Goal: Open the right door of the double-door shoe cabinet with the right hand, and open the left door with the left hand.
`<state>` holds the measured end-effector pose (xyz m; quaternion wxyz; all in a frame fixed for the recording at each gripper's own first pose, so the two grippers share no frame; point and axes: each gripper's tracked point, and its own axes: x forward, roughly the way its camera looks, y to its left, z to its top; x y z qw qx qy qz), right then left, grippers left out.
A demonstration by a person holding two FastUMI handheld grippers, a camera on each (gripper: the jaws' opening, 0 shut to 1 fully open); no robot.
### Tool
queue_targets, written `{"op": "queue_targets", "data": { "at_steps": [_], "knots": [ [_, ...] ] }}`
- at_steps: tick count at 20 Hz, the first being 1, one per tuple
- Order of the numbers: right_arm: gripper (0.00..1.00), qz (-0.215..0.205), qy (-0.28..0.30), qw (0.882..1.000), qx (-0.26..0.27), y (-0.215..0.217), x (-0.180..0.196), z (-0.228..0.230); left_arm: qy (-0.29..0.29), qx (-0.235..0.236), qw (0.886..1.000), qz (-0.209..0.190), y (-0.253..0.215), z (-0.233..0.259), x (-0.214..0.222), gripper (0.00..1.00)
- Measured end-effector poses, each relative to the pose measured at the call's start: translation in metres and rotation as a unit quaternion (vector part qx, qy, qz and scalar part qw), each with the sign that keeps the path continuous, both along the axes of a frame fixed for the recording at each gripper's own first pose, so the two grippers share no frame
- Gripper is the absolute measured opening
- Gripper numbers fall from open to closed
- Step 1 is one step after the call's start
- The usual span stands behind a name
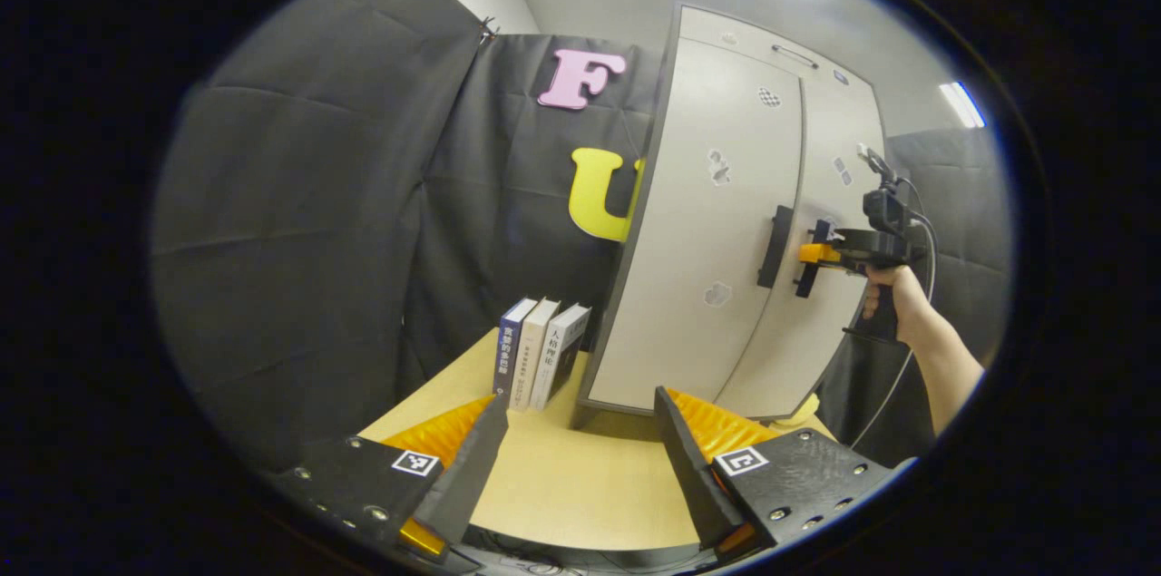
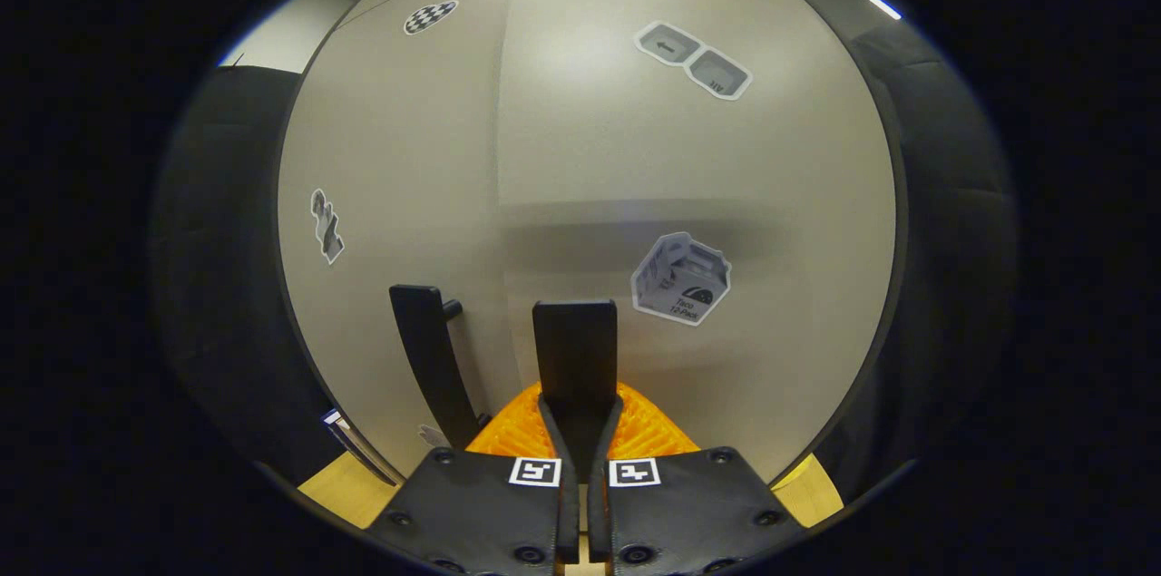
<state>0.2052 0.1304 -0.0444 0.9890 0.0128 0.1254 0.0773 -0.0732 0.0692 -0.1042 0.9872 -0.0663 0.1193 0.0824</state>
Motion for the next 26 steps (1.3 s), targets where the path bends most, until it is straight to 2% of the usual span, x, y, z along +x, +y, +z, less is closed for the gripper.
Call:
{"op": "queue_targets", "data": {
  "at_steps": [4, 8, 13, 15, 17, 18, 22, 23, 24, 26],
  "knots": [
    [0.05, 0.024, 0.0, 1.0, 0.007, -0.001, -0.005, 0.001, -0.002, 0.006, 1.0, -0.002, -0.007, 0.003, -0.004, 0.94],
    [0.05, 0.051, 0.0, 0.999, 0.011, -0.004, -0.006, 0.0, -0.001, 0.01, 1.0, -0.013, -0.021, 0.003, -0.005, 0.92],
    [0.05, 0.069, -0.003, 0.997, 0.023, -0.01, -0.013, 0.001, 0.003, 0.012, 0.999, -0.044, -0.052, 0.002, 0.002, 0.92],
    [0.02, 0.073, -0.005, 0.997, 0.021, -0.012, -0.012, 0.001, 0.004, 0.022, 0.998, -0.059, -0.061, 0.001, 0.004, 0.92],
    [0.05, 0.076, -0.005, 0.997, 0.019, -0.015, -0.014, 0.001, 0.009, 0.026, 0.997, -0.067, -0.069, -0.004, 0.004, 0.92],
    [0.02, 0.077, -0.004, 0.997, 0.019, -0.017, -0.016, 0.001, 0.011, 0.025, 0.997, -0.071, -0.074, -0.006, 0.003, 0.92],
    [0.02, 0.078, -0.004, 0.997, 0.022, -0.024, -0.021, 0.001, 0.019, 0.021, 0.996, -0.083, -0.086, -0.013, 0.003, 0.92],
    [0.05, 0.077, -0.005, 0.997, 0.021, -0.025, -0.021, 0.002, 0.021, 0.021, 0.996, -0.085, -0.088, -0.014, 0.003, 0.92],
    [0.02, 0.076, -0.005, 0.997, 0.021, -0.027, -0.023, 0.001, 0.023, 0.022, 0.996, -0.088, -0.09, -0.015, 0.003, 0.92],
    [0.02, 0.075, -0.006, 0.997, 0.022, -0.03, -0.026, 0.001, 0.022, 0.025, 0.995, -0.092, -0.093, -0.014, 0.005, 0.94]
  ]
}}
